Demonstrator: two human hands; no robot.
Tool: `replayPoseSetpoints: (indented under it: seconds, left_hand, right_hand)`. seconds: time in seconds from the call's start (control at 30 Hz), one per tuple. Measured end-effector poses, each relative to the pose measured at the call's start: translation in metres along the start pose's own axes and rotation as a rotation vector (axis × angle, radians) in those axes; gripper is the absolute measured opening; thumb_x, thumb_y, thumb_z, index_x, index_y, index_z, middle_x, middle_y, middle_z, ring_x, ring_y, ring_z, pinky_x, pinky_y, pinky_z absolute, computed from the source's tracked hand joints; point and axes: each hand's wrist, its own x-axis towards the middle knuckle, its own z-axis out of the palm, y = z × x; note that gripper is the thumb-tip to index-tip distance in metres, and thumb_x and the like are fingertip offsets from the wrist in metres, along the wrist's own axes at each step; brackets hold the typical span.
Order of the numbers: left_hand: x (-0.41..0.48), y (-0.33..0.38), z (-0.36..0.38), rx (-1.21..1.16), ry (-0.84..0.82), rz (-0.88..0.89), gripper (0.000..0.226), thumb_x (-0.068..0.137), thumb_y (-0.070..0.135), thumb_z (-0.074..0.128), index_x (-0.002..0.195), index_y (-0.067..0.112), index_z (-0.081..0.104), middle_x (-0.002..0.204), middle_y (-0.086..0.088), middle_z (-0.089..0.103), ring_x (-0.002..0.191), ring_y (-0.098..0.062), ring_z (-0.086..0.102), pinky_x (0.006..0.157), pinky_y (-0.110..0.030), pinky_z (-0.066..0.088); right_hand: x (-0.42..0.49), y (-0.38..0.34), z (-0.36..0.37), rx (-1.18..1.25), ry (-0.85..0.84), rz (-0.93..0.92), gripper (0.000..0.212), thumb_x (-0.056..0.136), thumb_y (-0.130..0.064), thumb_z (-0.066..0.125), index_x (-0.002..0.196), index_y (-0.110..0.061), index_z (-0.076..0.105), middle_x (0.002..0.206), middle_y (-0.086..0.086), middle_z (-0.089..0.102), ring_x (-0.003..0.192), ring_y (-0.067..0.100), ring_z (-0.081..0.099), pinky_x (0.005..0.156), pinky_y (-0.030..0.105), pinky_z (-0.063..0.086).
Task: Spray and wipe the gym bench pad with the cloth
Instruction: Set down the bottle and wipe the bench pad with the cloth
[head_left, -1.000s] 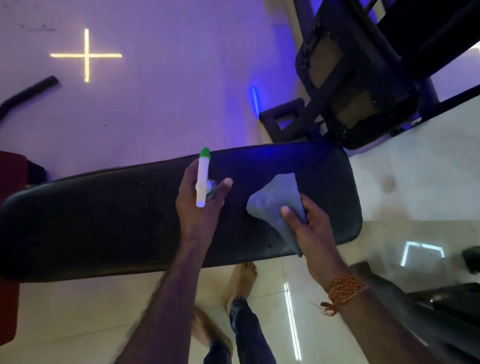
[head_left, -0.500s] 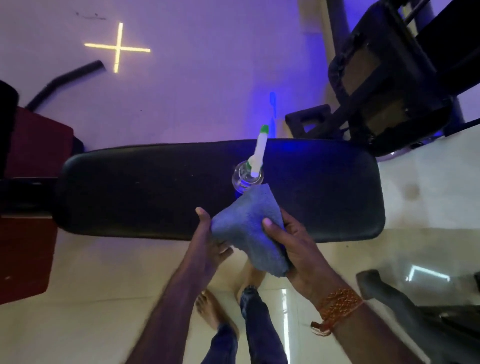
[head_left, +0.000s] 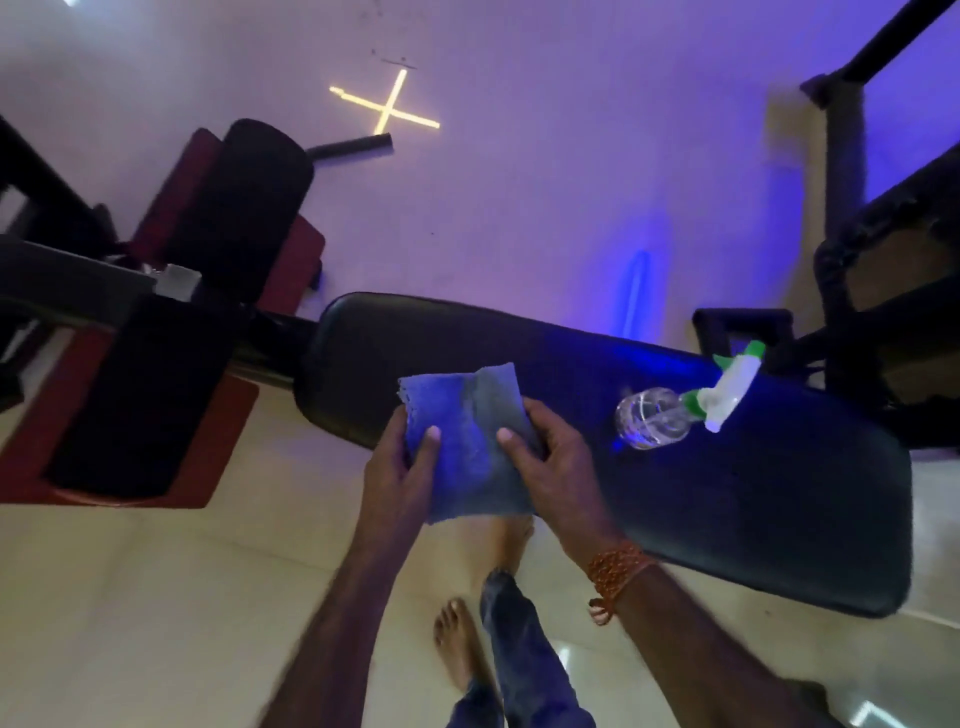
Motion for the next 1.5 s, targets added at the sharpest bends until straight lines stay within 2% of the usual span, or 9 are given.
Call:
replayPoseSetpoints:
  seconds: [0.1, 0.27, 0.4, 0.5, 0.67, 0.93, 1.17, 1.3, 1.5]
  left_hand:
    - [0.026, -0.014, -0.015, 0.139, 0.062, 0.024, 0.043, 0.102, 0.029, 0.055, 0.145, 0.026, 0.054, 0.129, 0.002, 0.070, 0.117, -0.022, 0.067, 0.101, -0.048, 0.056]
    - [0.091, -0.021, -0.038, 0.313, 0.287, 0.028, 0.047, 0.103, 0.020, 0.060, 0.150, 0.021, 0.050, 0.136, 0.002, 0.066, 0.122, -0.027, 0.064, 0.094, -0.029, 0.048]
    - [0.138, -0.027, -0.055, 0.567, 0.355, 0.110, 0.070, 0.098, 0.022, 0.067, 0.160, 0.014, 0.035, 0.162, -0.010, 0.042, 0.148, -0.031, 0.041, 0.118, -0.043, 0.038]
    - [0.164, -0.040, -0.040, 0.888, 0.162, 0.213, 0.065, 0.104, 0.043, 0.049, 0.162, 0.020, 0.031, 0.171, -0.012, 0.023, 0.158, -0.038, 0.019, 0.123, -0.055, 0.028]
    - [0.195, -0.065, -0.012, 1.055, 0.263, 0.156, 0.075, 0.097, 0.071, 0.031, 0.163, 0.036, 0.023, 0.174, -0.002, 0.014, 0.161, -0.033, 0.010, 0.125, -0.059, 0.013]
    - [0.248, -0.065, -0.046, 1.232, 0.144, 0.441, 0.061, 0.105, 0.064, 0.028, 0.160, 0.039, 0.031, 0.169, -0.006, 0.030, 0.156, -0.032, 0.026, 0.124, -0.055, 0.024]
    - [0.224, -0.058, -0.012, 1.189, 0.259, 0.217, 0.064, 0.103, 0.058, 0.035, 0.162, 0.032, 0.030, 0.169, -0.013, 0.026, 0.157, -0.039, 0.022, 0.124, -0.057, 0.021]
    - [0.272, -0.048, -0.049, 1.248, 0.040, 0.508, 0.055, 0.104, 0.055, 0.035, 0.149, 0.028, 0.049, 0.149, -0.008, 0.051, 0.136, -0.034, 0.048, 0.115, -0.051, 0.032]
    - [0.217, -0.077, -0.033, 1.207, 0.071, 0.544, 0.060, 0.107, 0.056, 0.027, 0.162, 0.032, 0.029, 0.172, -0.008, 0.023, 0.159, -0.034, 0.017, 0.126, -0.056, 0.019]
  right_hand:
    - [0.034, -0.002, 0.023, -0.177, -0.045, -0.061, 0.031, 0.098, -0.012, 0.067, 0.127, -0.020, 0.067, 0.104, -0.016, 0.073, 0.097, 0.000, 0.071, 0.092, 0.035, 0.060]
    - [0.107, -0.006, 0.072, -0.283, -0.138, -0.178, 0.039, 0.095, -0.008, 0.066, 0.131, -0.021, 0.065, 0.110, -0.009, 0.073, 0.092, -0.007, 0.067, 0.084, 0.015, 0.053]
    - [0.154, -0.001, 0.100, -0.467, -0.184, -0.187, 0.057, 0.092, -0.005, 0.065, 0.147, -0.017, 0.053, 0.144, 0.003, 0.060, 0.131, 0.018, 0.056, 0.113, 0.034, 0.045]
    - [0.173, 0.014, 0.103, -0.757, -0.244, -0.285, 0.055, 0.104, -0.022, 0.053, 0.157, -0.021, 0.040, 0.167, 0.006, 0.031, 0.157, 0.027, 0.023, 0.128, 0.046, 0.020]
    - [0.189, 0.042, 0.086, -1.062, -0.362, -0.395, 0.061, 0.107, -0.045, 0.025, 0.164, -0.030, 0.007, 0.172, -0.009, -0.006, 0.160, 0.017, -0.008, 0.130, 0.045, 0.000]
    - [0.189, 0.053, 0.096, -1.064, -0.251, -0.395, 0.063, 0.106, -0.052, 0.017, 0.165, -0.029, 0.013, 0.173, -0.008, 0.002, 0.161, 0.018, -0.003, 0.130, 0.050, 0.003]
    - [0.184, 0.047, 0.108, -1.113, -0.189, -0.286, 0.069, 0.104, -0.058, 0.002, 0.165, -0.027, 0.011, 0.174, -0.005, -0.001, 0.161, 0.020, -0.007, 0.128, 0.058, 0.002]
    - [0.183, 0.046, 0.110, -1.045, -0.148, -0.264, 0.064, 0.106, -0.054, 0.011, 0.165, -0.029, 0.013, 0.174, -0.008, 0.002, 0.161, 0.017, -0.005, 0.129, 0.057, 0.002]
    - [0.184, 0.051, 0.109, -1.063, -0.134, -0.292, 0.063, 0.107, -0.054, 0.010, 0.164, -0.028, 0.015, 0.174, -0.008, 0.004, 0.161, 0.018, -0.002, 0.129, 0.057, 0.005]
